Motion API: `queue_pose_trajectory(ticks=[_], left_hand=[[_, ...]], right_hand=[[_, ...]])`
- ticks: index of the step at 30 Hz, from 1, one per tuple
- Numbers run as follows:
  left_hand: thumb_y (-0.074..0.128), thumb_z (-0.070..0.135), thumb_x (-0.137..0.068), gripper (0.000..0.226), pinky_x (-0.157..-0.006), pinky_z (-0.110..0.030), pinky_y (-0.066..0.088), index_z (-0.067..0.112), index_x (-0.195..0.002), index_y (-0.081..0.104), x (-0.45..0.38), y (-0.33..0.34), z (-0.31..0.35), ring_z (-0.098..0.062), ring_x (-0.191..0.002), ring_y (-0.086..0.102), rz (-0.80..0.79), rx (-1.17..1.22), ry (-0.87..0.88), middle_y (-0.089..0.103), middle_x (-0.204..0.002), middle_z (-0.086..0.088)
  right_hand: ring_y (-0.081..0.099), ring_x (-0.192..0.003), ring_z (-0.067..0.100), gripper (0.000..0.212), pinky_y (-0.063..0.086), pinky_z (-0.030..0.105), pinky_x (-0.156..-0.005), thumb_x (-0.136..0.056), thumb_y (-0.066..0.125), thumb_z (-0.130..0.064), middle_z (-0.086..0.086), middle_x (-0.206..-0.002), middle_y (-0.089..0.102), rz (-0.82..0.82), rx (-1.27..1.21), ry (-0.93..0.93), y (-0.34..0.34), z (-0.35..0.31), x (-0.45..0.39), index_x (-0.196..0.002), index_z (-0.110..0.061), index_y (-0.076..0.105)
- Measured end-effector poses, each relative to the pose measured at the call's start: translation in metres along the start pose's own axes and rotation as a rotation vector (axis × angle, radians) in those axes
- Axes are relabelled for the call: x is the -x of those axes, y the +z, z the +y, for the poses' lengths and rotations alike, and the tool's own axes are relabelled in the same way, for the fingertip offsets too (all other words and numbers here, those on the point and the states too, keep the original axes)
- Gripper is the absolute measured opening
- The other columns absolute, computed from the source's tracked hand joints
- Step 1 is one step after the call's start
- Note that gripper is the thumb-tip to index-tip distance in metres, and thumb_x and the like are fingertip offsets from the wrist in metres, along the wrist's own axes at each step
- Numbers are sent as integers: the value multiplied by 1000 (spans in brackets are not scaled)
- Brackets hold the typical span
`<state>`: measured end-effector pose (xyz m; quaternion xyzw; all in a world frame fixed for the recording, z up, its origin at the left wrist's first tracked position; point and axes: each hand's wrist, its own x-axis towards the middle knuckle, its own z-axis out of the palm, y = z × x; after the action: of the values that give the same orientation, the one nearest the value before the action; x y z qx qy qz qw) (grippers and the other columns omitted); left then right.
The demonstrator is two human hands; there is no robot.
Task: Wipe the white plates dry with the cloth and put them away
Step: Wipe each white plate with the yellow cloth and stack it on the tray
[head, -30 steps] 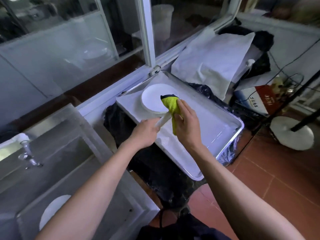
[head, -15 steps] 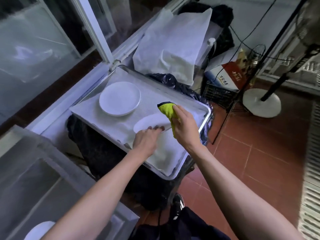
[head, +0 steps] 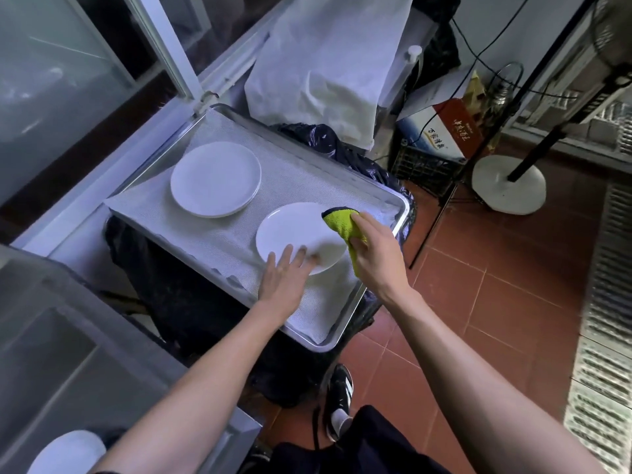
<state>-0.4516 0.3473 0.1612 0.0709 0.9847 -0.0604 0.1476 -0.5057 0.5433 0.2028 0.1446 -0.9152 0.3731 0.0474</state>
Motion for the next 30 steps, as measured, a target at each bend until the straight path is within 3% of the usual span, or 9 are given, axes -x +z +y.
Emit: queue_pose_trajectory(ticks=[9,13,20,23,30], left_hand=[[66,3,-85,98,-124,-53,13,31,-160,9,-14,20,-8,-30,-156,4,0,-11,-18,9,-170,0],[59,-1,-87,94,-124,-53,12,30,-160,9,-17,24,-8,-31,-156,3,-5,13,-13,9,-170,-1],[42,10,-100,62,-123,-52,15,26,-158,25,-10,13,-13,-29,-156,6,-60,80,45,16,-168,-1],[41,11,-100,55,-122,-51,20,24,-153,33,0,4,-15,-26,-153,16,-83,80,51,25,-164,0],[48,14,-96,38,-100,-44,33,24,-131,57,40,-12,-25,-25,-131,41,-55,21,76,51,-139,1]], right_hand=[[57,-95,30,45,50,44,-76,-84,59,1,-3,-115,63,19,-14,12,3,6,4,-127,-13,60],[58,-99,31,46,50,43,-79,-86,60,0,-3,-121,63,1,-16,25,7,8,6,-130,-12,59],[57,-97,30,45,47,39,-77,-86,58,1,-4,-116,64,-35,-11,37,9,7,5,-129,-14,60],[59,-100,29,45,44,35,-76,-88,60,-1,-3,-119,65,-35,-13,34,10,3,3,-130,-14,61],[60,-105,37,46,50,43,-83,-88,60,0,1,-126,65,-115,-31,-62,27,-32,3,-133,-10,61]])
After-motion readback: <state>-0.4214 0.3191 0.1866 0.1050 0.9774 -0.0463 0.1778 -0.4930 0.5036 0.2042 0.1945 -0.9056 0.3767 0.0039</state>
